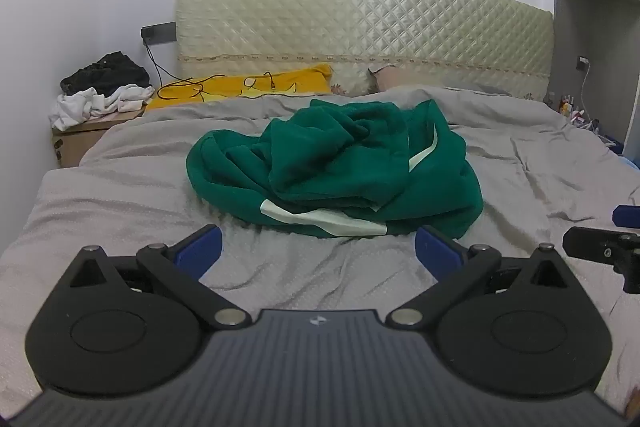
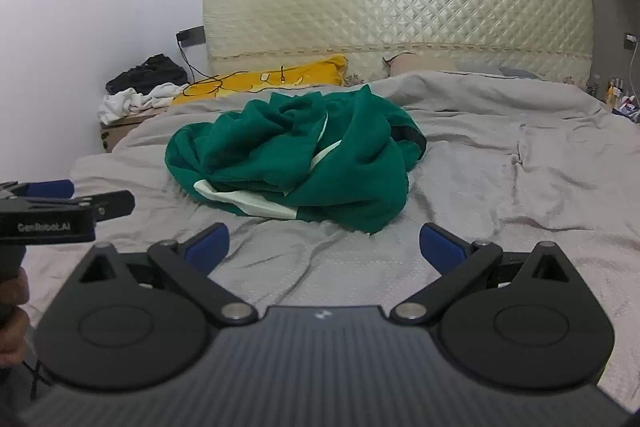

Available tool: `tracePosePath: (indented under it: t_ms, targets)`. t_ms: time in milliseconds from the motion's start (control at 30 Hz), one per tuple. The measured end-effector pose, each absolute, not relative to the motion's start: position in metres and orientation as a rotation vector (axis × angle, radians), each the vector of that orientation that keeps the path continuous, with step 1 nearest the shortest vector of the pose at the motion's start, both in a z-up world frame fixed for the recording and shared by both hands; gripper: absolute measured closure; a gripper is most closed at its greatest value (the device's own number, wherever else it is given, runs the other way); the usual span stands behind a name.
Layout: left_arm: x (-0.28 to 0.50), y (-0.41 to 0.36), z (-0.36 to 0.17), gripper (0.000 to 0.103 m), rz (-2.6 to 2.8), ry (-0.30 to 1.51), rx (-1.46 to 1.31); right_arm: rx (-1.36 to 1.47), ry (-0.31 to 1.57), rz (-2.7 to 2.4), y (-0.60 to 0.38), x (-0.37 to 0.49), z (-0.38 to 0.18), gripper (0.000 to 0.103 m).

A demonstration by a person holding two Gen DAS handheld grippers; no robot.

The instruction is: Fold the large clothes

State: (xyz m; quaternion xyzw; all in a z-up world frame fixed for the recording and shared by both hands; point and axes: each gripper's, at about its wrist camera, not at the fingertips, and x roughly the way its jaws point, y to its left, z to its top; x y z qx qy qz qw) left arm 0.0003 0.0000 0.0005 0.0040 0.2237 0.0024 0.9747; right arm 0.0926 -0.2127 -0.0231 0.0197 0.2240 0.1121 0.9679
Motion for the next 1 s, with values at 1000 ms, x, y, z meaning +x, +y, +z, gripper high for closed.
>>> tracePosePath:
  t_ms: [1000]
  targets:
    - [-0.002,-0.006,-0.007,0.000,-0.029,0.472,-0.018,0.019,0.469,0.192,-0.212,0.094,-0.027,0.000]
